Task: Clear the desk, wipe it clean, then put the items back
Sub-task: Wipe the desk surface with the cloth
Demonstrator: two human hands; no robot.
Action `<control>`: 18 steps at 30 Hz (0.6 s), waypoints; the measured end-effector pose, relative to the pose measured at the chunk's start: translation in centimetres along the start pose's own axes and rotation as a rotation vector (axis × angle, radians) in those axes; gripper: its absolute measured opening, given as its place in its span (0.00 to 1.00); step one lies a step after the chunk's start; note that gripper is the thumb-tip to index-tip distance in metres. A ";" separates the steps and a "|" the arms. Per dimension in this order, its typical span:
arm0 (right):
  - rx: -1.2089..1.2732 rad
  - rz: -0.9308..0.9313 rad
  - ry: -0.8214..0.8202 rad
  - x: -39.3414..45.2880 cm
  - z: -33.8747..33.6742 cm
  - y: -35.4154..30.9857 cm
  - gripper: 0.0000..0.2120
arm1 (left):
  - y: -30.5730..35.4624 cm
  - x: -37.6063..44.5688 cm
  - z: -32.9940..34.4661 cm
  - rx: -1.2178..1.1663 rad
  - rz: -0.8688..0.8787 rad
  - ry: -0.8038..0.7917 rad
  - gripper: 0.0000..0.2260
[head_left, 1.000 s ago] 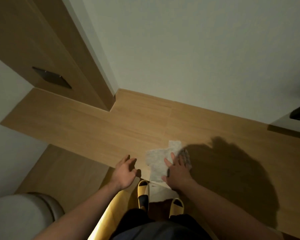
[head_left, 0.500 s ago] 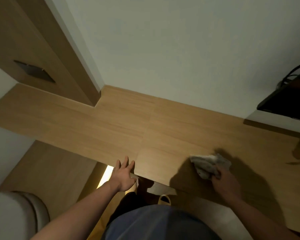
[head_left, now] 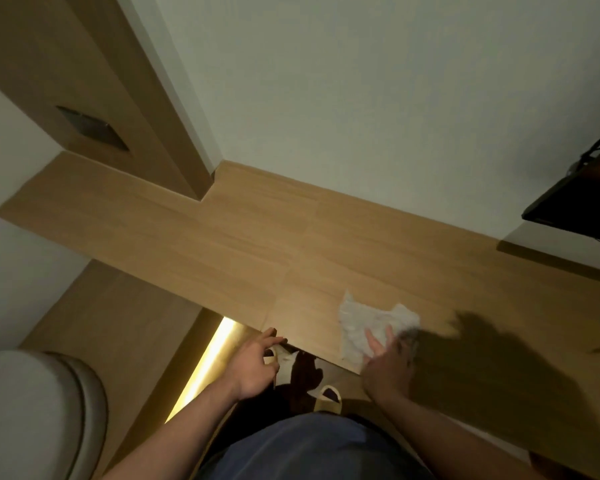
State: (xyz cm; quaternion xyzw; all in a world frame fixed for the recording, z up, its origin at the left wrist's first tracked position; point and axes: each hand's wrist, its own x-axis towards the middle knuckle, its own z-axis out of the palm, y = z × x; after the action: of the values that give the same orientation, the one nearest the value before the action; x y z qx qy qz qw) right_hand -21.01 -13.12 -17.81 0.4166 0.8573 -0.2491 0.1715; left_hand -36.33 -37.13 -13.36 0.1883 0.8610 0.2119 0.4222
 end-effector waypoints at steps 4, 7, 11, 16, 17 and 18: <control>-0.027 -0.321 -0.121 -0.3 1.1 -6.7 0.32 | -1.0 -1.4 -0.6 0.020 -0.044 0.040 0.30; 0.091 -0.409 -0.184 0.0 0.5 -8.9 0.26 | -1.9 -2.2 -1.0 0.048 -0.093 0.077 0.29; 0.225 -0.435 -0.060 0.2 -1.2 -6.2 0.26 | -2.4 -2.6 -2.0 0.055 -0.103 0.103 0.28; 0.210 -0.169 0.150 0.6 -2.1 3.7 0.27 | -2.0 -2.0 -3.1 0.064 -0.079 0.096 0.28; 0.149 -0.116 0.178 0.5 -2.3 5.6 0.27 | -1.8 -1.7 -3.3 0.066 -0.070 0.086 0.29; 0.111 -0.060 0.191 0.3 -2.3 7.2 0.27 | -1.5 -1.4 -3.5 0.066 -0.063 0.074 0.29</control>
State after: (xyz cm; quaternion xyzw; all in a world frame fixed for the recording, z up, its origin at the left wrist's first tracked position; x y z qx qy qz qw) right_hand -15.64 -7.76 -18.12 0.4215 0.8668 -0.2602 0.0580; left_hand -38.58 -39.81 -11.28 0.1670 0.8881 0.1765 0.3903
